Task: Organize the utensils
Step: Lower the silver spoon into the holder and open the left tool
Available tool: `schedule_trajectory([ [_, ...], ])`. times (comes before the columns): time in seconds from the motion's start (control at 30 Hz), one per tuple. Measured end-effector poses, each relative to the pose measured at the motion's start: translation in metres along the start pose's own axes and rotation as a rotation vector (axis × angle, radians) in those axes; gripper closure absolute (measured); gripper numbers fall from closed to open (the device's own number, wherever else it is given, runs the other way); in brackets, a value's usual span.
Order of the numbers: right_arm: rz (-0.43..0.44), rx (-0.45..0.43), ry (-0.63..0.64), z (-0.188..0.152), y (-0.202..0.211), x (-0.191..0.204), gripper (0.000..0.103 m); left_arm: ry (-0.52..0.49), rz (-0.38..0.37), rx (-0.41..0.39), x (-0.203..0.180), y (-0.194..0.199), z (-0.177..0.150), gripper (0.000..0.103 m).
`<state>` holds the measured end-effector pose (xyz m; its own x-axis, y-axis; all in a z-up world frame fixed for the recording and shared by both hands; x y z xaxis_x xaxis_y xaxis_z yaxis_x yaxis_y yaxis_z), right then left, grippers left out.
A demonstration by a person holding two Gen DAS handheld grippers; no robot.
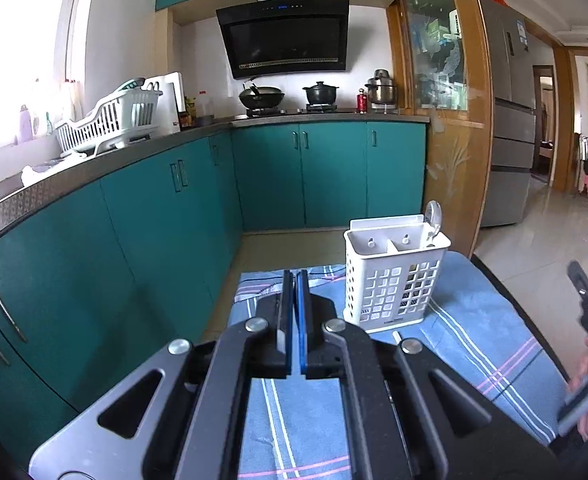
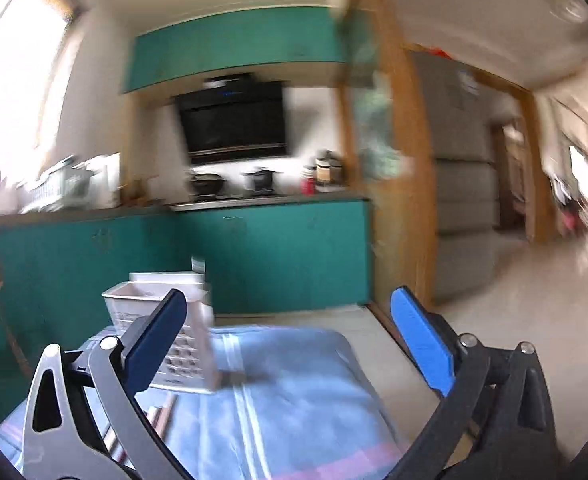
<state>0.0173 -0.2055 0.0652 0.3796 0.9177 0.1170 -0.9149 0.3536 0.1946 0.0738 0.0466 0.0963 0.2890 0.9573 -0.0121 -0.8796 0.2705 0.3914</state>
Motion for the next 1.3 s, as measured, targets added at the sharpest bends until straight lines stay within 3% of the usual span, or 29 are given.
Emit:
schedule_trajectory([
  [0.03, 0.027, 0.014, -0.020, 0.002, -0.003, -0.002, 0.003, 0.002, 0.007, -0.008, -0.002, -0.001, 0.001, 0.101],
  [0.17, -0.001, 0.013, -0.018, 0.001, -0.009, -0.012, 0.003, 0.015, 0.006, -0.060, -0.015, 0.000, 0.019, 0.101],
  [0.4, 0.013, 0.050, -0.040, 0.002, -0.017, -0.019, 0.003, -0.080, 0.074, -0.142, -0.043, -0.021, 0.107, 0.101],
  [0.57, 0.009, 0.073, -0.070, 0.003, -0.023, -0.032, 0.003, -0.137, 0.114, -0.132, -0.050, -0.075, 0.151, 0.101],
  [0.7, 0.003, 0.084, -0.071, 0.001, -0.027, -0.033, 0.003, -0.176, 0.112, -0.052, -0.053, -0.132, 0.146, 0.101],
  [0.9, 0.013, 0.101, -0.077, 0.001, -0.028, -0.035, 0.003, -0.139, 0.094, 0.134, -0.044, -0.203, 0.088, 0.101],
  [0.97, 0.020, 0.116, -0.063, 0.000, -0.030, -0.032, 0.003, -0.101, 0.076, 0.158, -0.039, -0.210, 0.067, 0.094],
  [1.03, 0.028, 0.128, -0.046, -0.001, -0.031, -0.028, 0.003, -0.049, 0.052, 0.142, -0.031, -0.203, 0.057, 0.027],
  [1.1, 0.038, 0.122, -0.037, -0.001, -0.029, -0.026, 0.003, 0.006, 0.033, 0.060, -0.024, -0.171, 0.053, 0.019],
  [1.2, 0.061, 0.125, -0.006, -0.001, -0.025, -0.018, 0.003, 0.023, 0.012, 0.009, -0.026, -0.119, 0.045, 0.006],
  [1.3, 0.092, 0.146, 0.037, -0.006, -0.019, -0.004, 0.003, 0.002, 0.015, -0.041, -0.034, -0.063, 0.019, 0.004],
])
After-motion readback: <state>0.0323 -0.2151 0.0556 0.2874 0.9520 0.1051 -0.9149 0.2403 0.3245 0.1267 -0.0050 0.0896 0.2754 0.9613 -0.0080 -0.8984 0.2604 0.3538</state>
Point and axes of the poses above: each gripper's, at about its wrist camera, not at the fingertips, and y roughly against the way its jaws point, x to its left, z to its top, the point moved 1 cm from there along -y, roughly the way its jaws point, and after that the axes turned 14 degrees about -z, right-handed, at the moved point
